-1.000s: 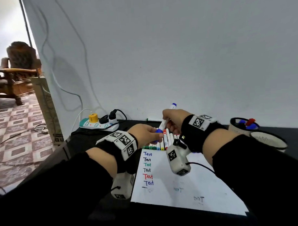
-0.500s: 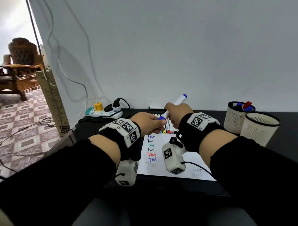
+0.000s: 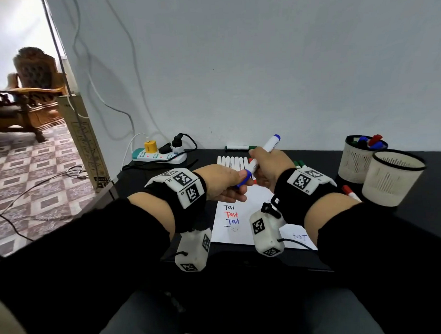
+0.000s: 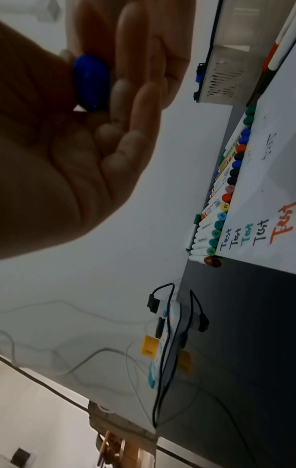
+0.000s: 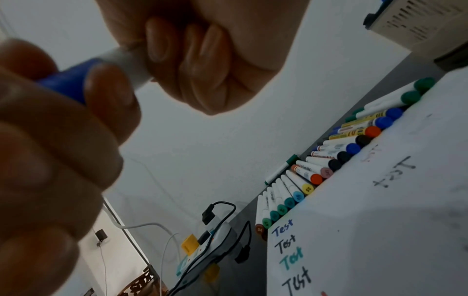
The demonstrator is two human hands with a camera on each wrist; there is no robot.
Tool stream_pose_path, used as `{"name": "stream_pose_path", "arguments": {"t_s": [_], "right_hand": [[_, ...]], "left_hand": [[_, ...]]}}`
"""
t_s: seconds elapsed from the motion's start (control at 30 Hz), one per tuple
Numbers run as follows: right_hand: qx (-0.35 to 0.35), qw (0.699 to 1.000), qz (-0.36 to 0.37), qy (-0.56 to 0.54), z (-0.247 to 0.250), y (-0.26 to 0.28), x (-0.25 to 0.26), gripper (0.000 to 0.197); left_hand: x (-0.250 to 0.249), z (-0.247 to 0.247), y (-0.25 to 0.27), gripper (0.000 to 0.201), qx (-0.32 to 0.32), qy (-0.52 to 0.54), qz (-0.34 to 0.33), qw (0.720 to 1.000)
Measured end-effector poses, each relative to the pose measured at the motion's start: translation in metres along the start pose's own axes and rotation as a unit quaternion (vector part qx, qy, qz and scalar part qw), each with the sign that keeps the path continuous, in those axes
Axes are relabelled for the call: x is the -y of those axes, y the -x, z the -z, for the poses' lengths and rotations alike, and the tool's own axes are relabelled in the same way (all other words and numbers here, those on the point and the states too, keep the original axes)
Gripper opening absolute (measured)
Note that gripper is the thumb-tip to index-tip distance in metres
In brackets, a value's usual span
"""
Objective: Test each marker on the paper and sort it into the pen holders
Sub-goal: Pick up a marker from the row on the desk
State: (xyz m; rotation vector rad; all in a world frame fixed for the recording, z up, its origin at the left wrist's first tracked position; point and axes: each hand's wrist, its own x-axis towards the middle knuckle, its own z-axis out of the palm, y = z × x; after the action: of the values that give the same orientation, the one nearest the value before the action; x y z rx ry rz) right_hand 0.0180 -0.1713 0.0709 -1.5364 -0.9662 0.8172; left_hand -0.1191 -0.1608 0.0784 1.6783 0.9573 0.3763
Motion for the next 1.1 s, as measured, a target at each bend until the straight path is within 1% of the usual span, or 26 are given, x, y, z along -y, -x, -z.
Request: {"name": "stream_pose_path", "arguments": {"t_s": [0.1,0.2,0.27,0.33,0.4,0.47,0.5,0.53,0.6,0.67,0.77,0.8,0.83,0.9,0.93,0.97,1.0,1.03,1.1], "right_hand": [[-0.011,0.999,-0.018,0.028,-0.003,0.001,0.000,0.037],[-0.038,0.995,-0.048,0.083,-0.008,-0.001,0.005,0.031],[-0.059,0.991,-0.065,0.106,-0.010,-0.002,0.011,0.029],[-0.069,0.988,-0.076,0.117,-0.010,-0.005,0.016,0.030],[-0.069,0.984,-0.089,0.139,-0.009,-0.009,0.018,0.031],[-0.068,0.981,-0.096,0.155,-0.007,-0.012,0.018,0.032],[-0.066,0.981,-0.098,0.152,-0.007,-0.012,0.018,0.032],[-0.063,0.983,-0.096,0.141,-0.005,-0.012,0.017,0.032],[-0.049,0.988,-0.092,0.115,-0.004,-0.012,0.016,0.032],[-0.044,0.990,-0.089,0.101,-0.003,-0.012,0.014,0.031],[-0.041,0.990,-0.089,0.104,-0.008,-0.010,0.015,0.028],[-0.043,0.990,-0.086,0.105,-0.009,-0.010,0.017,0.027],[-0.046,0.989,-0.089,0.110,-0.006,-0.010,0.018,0.029],[-0.056,0.984,-0.099,0.137,0.009,-0.013,0.021,0.045],[-0.067,0.980,-0.105,0.153,0.019,-0.015,0.021,0.047],[-0.082,0.979,-0.117,0.143,0.030,-0.018,0.021,0.041],[-0.096,0.979,-0.126,0.129,0.038,-0.020,0.019,0.038],[-0.108,0.979,-0.127,0.114,0.042,-0.022,0.017,0.034],[-0.106,0.982,-0.133,0.079,0.036,-0.025,0.011,0.029]], "left_hand": [[0.000,0.001,0.001,0.030,-0.017,-0.026,0.015,0.999],[-0.004,-0.004,-0.001,0.028,-0.057,-0.077,0.011,0.995],[-0.011,-0.008,-0.005,0.033,-0.080,-0.094,0.017,0.992],[-0.016,-0.012,-0.007,0.036,-0.087,-0.111,0.026,0.990],[-0.015,-0.012,-0.012,0.035,-0.106,-0.141,0.019,0.984],[-0.016,-0.012,-0.014,0.029,-0.129,-0.155,0.017,0.979],[-0.016,-0.011,-0.013,0.027,-0.123,-0.152,0.023,0.980],[-0.018,-0.012,-0.013,0.027,-0.104,-0.144,0.027,0.984],[-0.020,-0.012,-0.012,0.033,-0.072,-0.130,0.036,0.988],[-0.020,-0.013,-0.009,0.036,-0.063,-0.112,0.040,0.991],[-0.021,-0.013,-0.007,0.037,-0.072,-0.123,0.032,0.989],[-0.021,-0.012,-0.008,0.036,-0.080,-0.157,0.024,0.984],[-0.020,-0.011,-0.009,0.032,-0.091,-0.226,0.014,0.970],[-0.015,-0.007,-0.006,0.024,-0.117,-0.380,0.012,0.918],[-0.010,-0.004,-0.005,0.025,-0.122,-0.422,0.016,0.898],[-0.004,0.001,-0.004,0.027,-0.121,-0.440,0.023,0.889],[0.000,0.006,-0.004,0.028,-0.119,-0.449,0.026,0.885],[0.004,0.010,-0.005,0.029,-0.120,-0.442,0.027,0.889],[0.008,0.015,-0.009,0.031,-0.112,-0.396,0.030,0.911]]}}
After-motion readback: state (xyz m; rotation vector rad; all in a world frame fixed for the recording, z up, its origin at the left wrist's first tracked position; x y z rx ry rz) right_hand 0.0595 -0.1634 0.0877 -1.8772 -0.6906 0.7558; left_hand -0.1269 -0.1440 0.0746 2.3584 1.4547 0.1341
